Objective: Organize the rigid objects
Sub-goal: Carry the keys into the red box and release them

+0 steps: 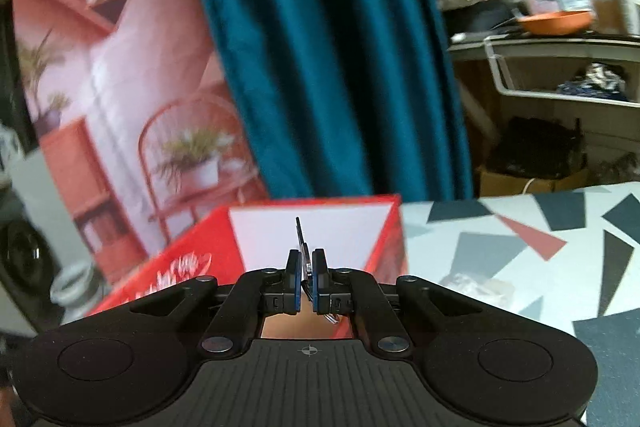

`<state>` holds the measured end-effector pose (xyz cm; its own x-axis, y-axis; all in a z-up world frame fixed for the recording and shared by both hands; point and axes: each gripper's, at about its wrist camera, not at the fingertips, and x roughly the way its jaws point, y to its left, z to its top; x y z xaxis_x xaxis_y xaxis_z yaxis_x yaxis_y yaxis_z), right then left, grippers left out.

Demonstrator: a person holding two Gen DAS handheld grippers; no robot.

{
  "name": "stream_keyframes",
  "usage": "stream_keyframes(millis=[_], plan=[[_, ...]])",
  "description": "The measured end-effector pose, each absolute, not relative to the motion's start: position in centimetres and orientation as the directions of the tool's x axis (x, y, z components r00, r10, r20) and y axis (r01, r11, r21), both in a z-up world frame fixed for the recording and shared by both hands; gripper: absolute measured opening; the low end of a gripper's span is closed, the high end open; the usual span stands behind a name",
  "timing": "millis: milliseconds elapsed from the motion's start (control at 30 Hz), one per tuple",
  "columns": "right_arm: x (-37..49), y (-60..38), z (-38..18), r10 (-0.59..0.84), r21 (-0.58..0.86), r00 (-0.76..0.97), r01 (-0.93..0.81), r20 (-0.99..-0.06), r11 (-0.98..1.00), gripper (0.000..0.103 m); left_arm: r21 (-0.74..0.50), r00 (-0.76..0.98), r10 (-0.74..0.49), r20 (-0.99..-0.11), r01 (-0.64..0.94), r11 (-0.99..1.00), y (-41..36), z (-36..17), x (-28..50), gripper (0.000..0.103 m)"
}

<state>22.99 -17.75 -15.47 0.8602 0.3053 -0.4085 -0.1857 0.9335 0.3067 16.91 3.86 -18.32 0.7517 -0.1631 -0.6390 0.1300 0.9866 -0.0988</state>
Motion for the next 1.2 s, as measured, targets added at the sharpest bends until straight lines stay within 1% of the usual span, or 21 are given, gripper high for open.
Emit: stream_keyframes(millis=[100, 400, 633, 933, 1000, 1100, 1133, 1167, 1200], plan=[[23.2, -16.3, -16.1, 0.316, 0.265, 0.834, -0.213, -0.452, 0.941, 0.005, -0.099, 0.752, -0.163, -0.639, 0.129, 0.987, 3.9, -18.3, 16.9, 0.011], [22.1, -13.3, -16.7, 0.336, 0.186, 0.791, -0.28, -0.512, 0.942, 0.005, -0.099, 0.752, -0.163, -0.639, 0.13, 0.987, 3.9, -18.3, 16.9, 0.011], [22.1, -13.2, -16.6, 0.333, 0.177, 0.786, -0.283, -0.52, 0.943, 0.005, -0.099, 0.752, -0.163, -0.639, 0.13, 0.987, 3.9, -18.3, 16.9, 0.011], [22.1, -13.6, -16.5, 0.339, 0.201, 0.79, -0.274, -0.51, 0.941, 0.006, -0.098, 0.752, -0.163, -0.639, 0.13, 0.987, 3.8, -18.3, 16.9, 0.011], [21.8, -13.8, -16.3, 0.322, 0.196, 0.808, -0.258, -0.492, 0.946, 0.011, -0.098, 0.752, -0.163, -0.639, 0.13, 0.987, 3.8, -18.3, 16.9, 0.011], [21.1, -14.5, -15.8, 0.294, 0.185, 0.85, -0.235, -0.437, 0.954, 0.025, -0.098, 0.752, -0.163, -0.639, 0.13, 0.987, 3.8, -18.3, 16.9, 0.011], [20.8, -14.7, -15.5, 0.273, 0.172, 0.866, -0.219, -0.419, 0.96, 0.038, -0.098, 0.752, -0.162, -0.639, 0.13, 0.987, 3.8, -18.3, 16.9, 0.011], [20.7, -14.9, -15.4, 0.252, 0.16, 0.878, -0.203, -0.407, 0.966, 0.055, -0.098, 0.752, -0.162, -0.639, 0.13, 0.987, 3.8, -18.3, 16.9, 0.011], [20.5, -15.2, -15.2, 0.227, 0.145, 0.891, -0.184, -0.393, 0.972, 0.062, -0.098, 0.752, -0.162, -0.639, 0.13, 0.987, 3.8, -18.3, 16.9, 0.011]])
